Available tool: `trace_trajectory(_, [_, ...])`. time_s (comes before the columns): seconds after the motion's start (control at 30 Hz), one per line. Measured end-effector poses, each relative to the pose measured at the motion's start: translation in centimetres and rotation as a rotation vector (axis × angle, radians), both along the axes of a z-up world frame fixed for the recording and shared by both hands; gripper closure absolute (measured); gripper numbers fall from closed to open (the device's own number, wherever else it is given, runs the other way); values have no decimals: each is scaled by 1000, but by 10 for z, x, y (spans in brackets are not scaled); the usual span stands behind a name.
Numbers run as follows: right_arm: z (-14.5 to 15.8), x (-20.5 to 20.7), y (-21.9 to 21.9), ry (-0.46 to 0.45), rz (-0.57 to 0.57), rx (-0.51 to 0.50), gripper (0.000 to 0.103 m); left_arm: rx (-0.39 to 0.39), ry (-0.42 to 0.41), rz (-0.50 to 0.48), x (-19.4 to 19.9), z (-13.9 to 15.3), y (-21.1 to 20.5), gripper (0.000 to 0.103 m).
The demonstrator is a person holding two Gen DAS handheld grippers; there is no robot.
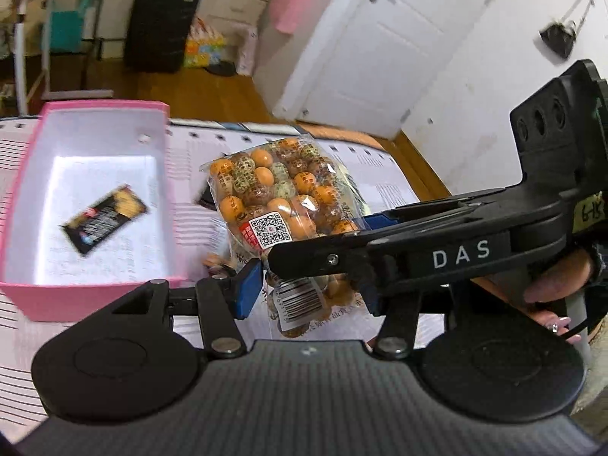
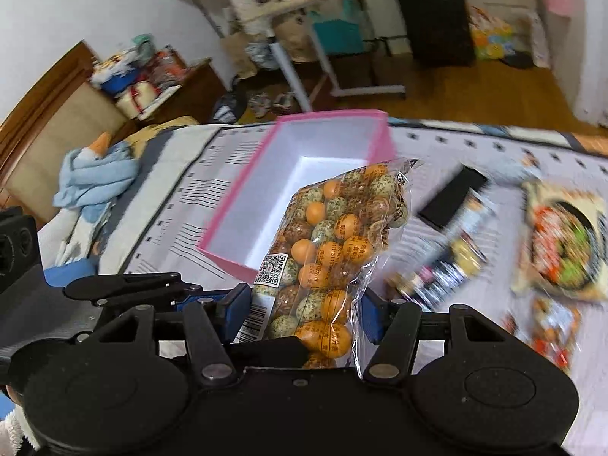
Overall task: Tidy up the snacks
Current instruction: 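Open both grippers to drop the peanut bag into the pink box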
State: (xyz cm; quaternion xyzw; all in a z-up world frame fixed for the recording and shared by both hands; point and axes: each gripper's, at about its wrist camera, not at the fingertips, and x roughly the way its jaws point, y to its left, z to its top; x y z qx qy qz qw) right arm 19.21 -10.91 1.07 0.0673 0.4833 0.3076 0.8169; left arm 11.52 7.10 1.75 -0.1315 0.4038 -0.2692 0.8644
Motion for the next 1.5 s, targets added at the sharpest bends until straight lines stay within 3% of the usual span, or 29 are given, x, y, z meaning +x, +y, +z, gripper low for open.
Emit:
trace_trajectory(0.2, [-20,36,52,-27,77,30,38,27,-29,119,15,-8,50,52])
trace_trajectory(0.43, [-61,86,98,0,110,36,38,80,-58,194,52,-43,86,52])
trace_trajectory(0.67, [-100,103,120,53,121,0,38,105,26,204,89,-84,109,52])
trace_trajectory(0.9, [-108,103,123,71,72,-99,33,95,84,191,101,-102,108,49])
trace_trajectory(1.07, [-85,87,106,1,51,-91,32,258,52,219,97,-89,92,41])
trace_trajectory(1.2, [-53,76,80,-47,35,-69,32,260,42,212,85,-75,85,41])
trace_trajectory(1.5, [6,33,1,-196,0,-91,32,261,-80,178,40,-9,52,40])
